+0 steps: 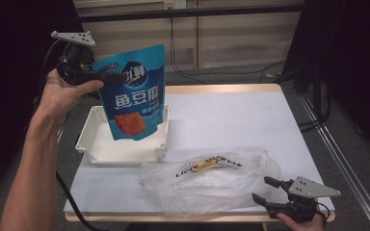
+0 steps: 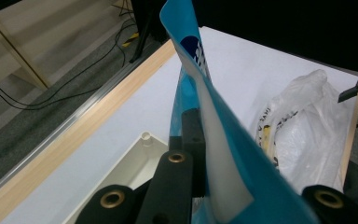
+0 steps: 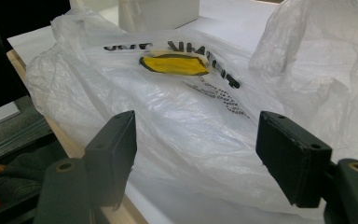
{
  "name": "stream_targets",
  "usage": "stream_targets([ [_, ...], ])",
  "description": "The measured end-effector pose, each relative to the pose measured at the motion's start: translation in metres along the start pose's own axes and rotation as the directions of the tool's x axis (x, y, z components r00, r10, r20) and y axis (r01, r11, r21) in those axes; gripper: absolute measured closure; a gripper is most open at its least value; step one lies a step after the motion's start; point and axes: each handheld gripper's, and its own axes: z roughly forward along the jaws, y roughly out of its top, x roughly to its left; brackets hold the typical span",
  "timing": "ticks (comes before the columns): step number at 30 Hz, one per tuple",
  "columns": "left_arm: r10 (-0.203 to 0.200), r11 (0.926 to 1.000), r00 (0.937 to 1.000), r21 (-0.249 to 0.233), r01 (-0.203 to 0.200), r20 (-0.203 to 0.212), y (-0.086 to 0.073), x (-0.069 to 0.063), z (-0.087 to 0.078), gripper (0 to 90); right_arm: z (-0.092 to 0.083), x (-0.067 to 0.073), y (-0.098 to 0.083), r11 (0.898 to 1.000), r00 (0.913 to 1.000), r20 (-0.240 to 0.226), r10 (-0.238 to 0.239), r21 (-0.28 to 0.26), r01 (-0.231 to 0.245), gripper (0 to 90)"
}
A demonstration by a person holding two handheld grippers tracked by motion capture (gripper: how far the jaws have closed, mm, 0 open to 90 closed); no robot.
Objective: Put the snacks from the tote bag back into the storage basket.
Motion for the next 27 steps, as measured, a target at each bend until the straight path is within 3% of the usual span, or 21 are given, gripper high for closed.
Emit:
stream_targets([
  [4,-0.007,0.9999,1.0,0.008,0.007,-0.006,-0.004,0.008,0.005,90.0,-0.001,0.001,0.0,1.0,1.0,0.002,0.004,0.0,-0.004,29.2],
  [7,-0.035,0.9994,0.9993,0.008,0.035,-0.012,-0.008,0.014,0.011,90.0,-0.001,0.001,0.0,1.0,1.0,0.003,0.003,-0.002,-0.003,29.2],
  [13,-0.05,0.9977,0.9985,0.044,0.051,-0.025,-0.013,0.025,0.021,90.0,-0.001,0.001,0.0,1.0,1.0,-0.002,0.008,-0.004,-0.008,29.1],
  [27,-0.064,0.9972,0.9979,0.04,0.064,0.006,-0.022,0.041,0.052,90.0,-0.003,0.001,-0.001,1.0,0.9999,-0.004,0.014,-0.006,-0.014,28.3],
])
